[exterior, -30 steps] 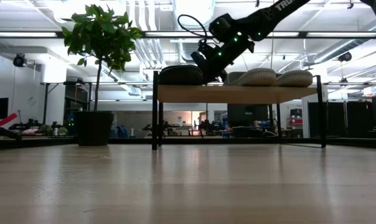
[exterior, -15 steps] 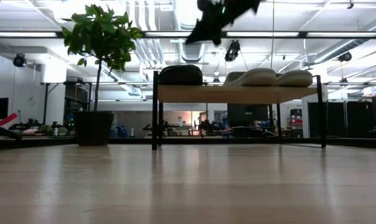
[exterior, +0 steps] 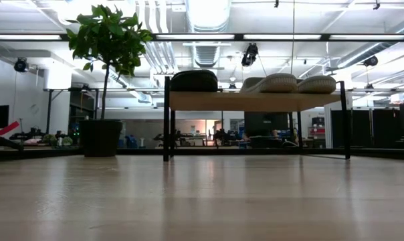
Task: Pick and place slides into the shelf
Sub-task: Put the black slide on the shelf
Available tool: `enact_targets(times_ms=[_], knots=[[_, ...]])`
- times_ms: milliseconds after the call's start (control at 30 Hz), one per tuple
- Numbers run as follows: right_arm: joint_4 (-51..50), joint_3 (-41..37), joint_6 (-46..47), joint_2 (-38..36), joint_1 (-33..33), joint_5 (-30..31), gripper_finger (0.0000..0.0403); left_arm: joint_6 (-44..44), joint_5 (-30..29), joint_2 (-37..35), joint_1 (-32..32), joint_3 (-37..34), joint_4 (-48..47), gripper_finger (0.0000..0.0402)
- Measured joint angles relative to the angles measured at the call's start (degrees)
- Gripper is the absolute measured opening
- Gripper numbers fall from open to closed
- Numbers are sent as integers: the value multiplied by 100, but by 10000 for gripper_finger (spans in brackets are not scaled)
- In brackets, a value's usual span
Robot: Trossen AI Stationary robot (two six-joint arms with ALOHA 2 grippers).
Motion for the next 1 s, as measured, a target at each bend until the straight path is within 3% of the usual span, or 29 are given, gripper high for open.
enact_targets(times_ms=[100,200,500,800,1000], knots=[[682,-755,26,-529,687,792,8,-4,3,6,-46,0,-27,4],[1488,-1454,144,-810,1158,1205,8,-5,5,15,-45,-11,-42,4],[3116,-2818,295,-780,1689,1223,8,-19,24,15,-77,-48,-287,4],[3923,-3314,164,-516,1693,1207,8,-15,29,15,-77,-119,-291,4],[3913,-3336,144,-384,1704,1204,8,-20,95,15,-77,-133,-411,4]])
